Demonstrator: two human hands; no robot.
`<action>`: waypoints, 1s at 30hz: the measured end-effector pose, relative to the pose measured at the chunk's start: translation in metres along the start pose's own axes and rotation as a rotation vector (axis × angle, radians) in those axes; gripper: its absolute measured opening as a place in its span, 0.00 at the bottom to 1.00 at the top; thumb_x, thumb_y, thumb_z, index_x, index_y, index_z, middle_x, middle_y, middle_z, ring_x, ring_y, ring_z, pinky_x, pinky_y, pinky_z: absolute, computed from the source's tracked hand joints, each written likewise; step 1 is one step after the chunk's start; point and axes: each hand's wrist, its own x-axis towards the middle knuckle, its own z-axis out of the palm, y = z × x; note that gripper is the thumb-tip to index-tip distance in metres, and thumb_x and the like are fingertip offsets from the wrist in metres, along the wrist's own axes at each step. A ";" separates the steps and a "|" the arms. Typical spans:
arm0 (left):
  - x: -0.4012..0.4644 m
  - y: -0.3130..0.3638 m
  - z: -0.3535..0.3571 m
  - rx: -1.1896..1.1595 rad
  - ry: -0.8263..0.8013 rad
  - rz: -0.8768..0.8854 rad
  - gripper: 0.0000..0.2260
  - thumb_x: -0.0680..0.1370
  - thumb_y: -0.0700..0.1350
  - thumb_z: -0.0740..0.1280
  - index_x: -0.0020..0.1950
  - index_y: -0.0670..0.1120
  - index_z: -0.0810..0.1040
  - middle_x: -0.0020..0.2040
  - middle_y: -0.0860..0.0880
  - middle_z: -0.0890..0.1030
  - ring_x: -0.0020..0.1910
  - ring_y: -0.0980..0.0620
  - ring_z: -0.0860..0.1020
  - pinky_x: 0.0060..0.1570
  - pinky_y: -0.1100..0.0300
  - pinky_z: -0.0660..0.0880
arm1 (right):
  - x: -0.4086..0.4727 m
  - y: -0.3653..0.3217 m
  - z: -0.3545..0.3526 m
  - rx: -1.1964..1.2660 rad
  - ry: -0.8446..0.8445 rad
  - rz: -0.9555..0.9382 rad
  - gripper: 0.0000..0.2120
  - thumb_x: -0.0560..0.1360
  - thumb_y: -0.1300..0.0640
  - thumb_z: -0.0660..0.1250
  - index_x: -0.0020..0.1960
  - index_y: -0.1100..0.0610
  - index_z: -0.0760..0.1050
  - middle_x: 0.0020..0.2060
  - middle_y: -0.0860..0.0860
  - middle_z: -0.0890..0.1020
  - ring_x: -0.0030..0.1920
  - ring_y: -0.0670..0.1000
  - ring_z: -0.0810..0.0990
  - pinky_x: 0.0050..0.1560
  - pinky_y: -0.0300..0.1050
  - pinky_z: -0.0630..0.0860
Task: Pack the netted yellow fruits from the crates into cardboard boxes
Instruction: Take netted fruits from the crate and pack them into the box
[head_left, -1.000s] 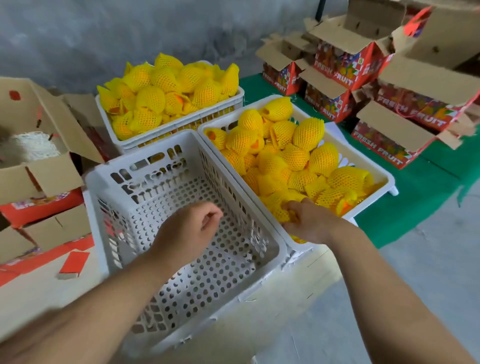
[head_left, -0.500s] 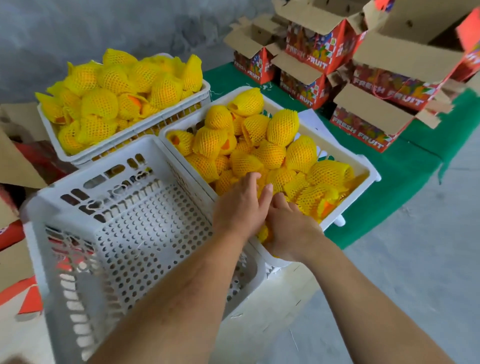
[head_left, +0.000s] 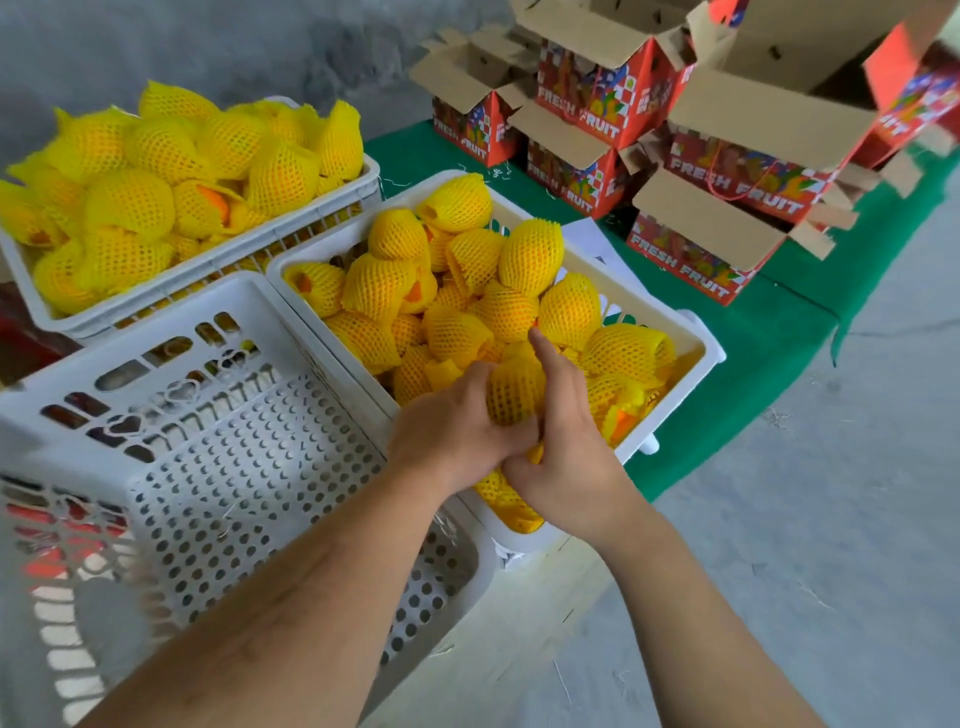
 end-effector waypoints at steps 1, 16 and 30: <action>-0.002 0.000 0.001 -0.010 0.057 -0.004 0.37 0.71 0.76 0.63 0.71 0.55 0.65 0.62 0.50 0.81 0.56 0.40 0.81 0.41 0.52 0.71 | 0.000 -0.001 -0.005 -0.020 0.005 0.013 0.51 0.69 0.62 0.72 0.82 0.43 0.47 0.76 0.45 0.58 0.74 0.49 0.63 0.63 0.43 0.73; -0.007 -0.006 0.010 0.026 0.277 0.099 0.37 0.80 0.64 0.65 0.81 0.51 0.53 0.72 0.45 0.73 0.55 0.45 0.82 0.39 0.59 0.70 | 0.048 0.034 -0.046 -0.955 -0.191 0.494 0.36 0.71 0.35 0.71 0.71 0.51 0.63 0.65 0.56 0.70 0.64 0.60 0.75 0.67 0.59 0.65; -0.002 -0.007 0.011 0.087 0.225 0.075 0.25 0.81 0.64 0.60 0.76 0.58 0.61 0.71 0.48 0.70 0.49 0.43 0.81 0.40 0.49 0.81 | 0.090 0.038 -0.108 -0.561 0.081 0.445 0.28 0.65 0.29 0.61 0.58 0.45 0.76 0.52 0.53 0.72 0.49 0.57 0.77 0.43 0.49 0.73</action>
